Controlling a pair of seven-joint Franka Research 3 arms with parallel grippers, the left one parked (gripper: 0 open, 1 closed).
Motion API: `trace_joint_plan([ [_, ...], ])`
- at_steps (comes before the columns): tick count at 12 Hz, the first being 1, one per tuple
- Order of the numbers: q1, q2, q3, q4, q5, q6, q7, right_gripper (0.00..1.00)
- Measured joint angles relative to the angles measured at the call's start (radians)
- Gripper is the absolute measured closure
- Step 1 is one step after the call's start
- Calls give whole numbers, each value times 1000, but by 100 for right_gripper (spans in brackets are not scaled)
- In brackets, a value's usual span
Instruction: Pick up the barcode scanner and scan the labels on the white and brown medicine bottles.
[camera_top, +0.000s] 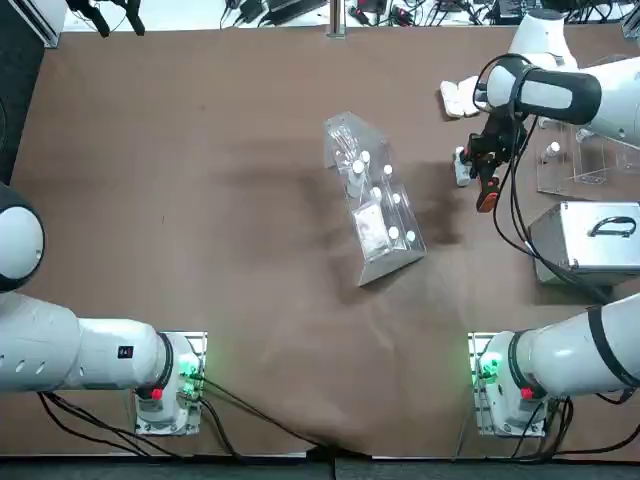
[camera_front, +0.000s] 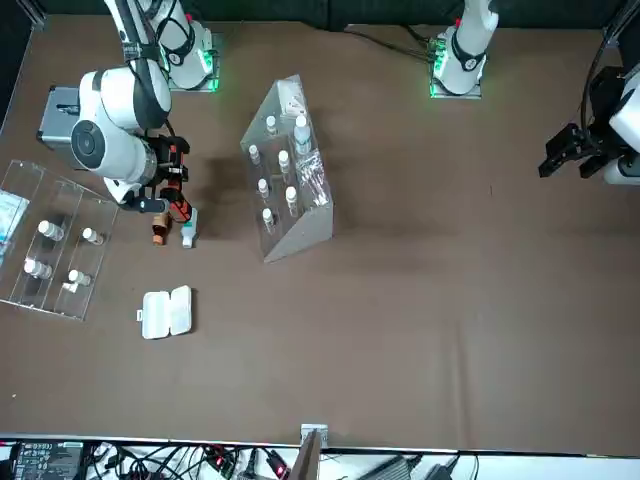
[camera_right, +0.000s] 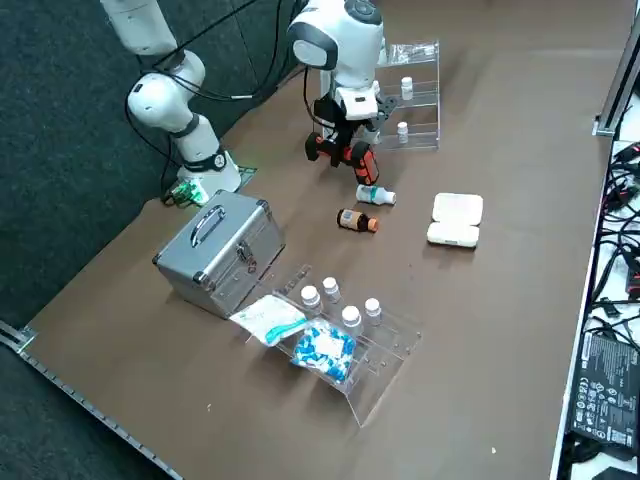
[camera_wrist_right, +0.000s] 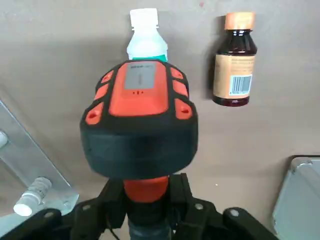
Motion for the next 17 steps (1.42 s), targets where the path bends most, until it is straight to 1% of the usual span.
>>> trace_joint_plan([
  [4, -4, -17, 0, 6, 0, -4, -13, 58],
  [6, -27, -28, 0, 23, 0, -37, -68, 58],
  [9, -102, -36, -2, 49, 0, -83, -155, 58],
  [14, -209, -35, -4, 51, -4, -93, -260, 58],
  [17, -260, -21, -5, 51, -4, -93, -285, 58],
])
